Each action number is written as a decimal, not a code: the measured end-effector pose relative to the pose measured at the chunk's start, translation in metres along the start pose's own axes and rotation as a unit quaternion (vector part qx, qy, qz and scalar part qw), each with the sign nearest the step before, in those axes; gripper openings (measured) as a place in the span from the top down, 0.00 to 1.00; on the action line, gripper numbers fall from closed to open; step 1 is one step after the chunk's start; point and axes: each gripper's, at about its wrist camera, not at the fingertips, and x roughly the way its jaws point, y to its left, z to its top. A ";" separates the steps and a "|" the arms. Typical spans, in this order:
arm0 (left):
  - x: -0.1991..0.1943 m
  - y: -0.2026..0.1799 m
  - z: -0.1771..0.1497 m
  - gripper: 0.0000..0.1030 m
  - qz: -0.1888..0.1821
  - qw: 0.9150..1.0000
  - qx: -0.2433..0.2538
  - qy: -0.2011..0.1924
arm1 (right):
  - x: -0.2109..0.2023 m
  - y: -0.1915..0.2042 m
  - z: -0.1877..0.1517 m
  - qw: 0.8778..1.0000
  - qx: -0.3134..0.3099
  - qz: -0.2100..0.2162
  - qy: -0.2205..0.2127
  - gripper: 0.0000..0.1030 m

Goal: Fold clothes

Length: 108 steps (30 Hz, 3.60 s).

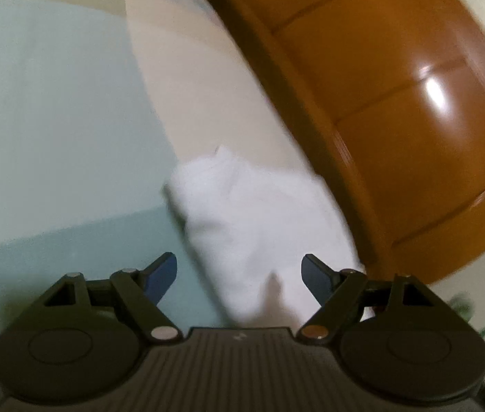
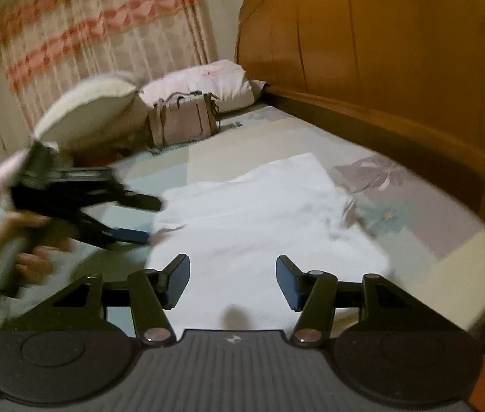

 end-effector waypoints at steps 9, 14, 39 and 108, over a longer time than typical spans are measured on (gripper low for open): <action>0.018 -0.029 0.038 0.75 0.033 0.996 0.075 -0.035 | 0.009 0.020 -0.004 0.999 -0.041 -0.024 0.009 0.41; -0.010 -0.038 0.045 0.67 0.094 0.984 0.140 -0.059 | 0.019 0.032 -0.013 0.995 -0.087 -0.048 0.028 0.32; -0.020 -0.113 -0.072 0.13 0.093 0.908 0.406 0.038 | 0.020 -0.001 0.021 0.990 -0.078 -0.117 0.011 0.22; -0.207 -0.055 -0.139 0.02 0.235 0.893 0.379 -0.062 | 0.074 0.076 0.028 0.979 -0.114 -0.104 0.133 0.04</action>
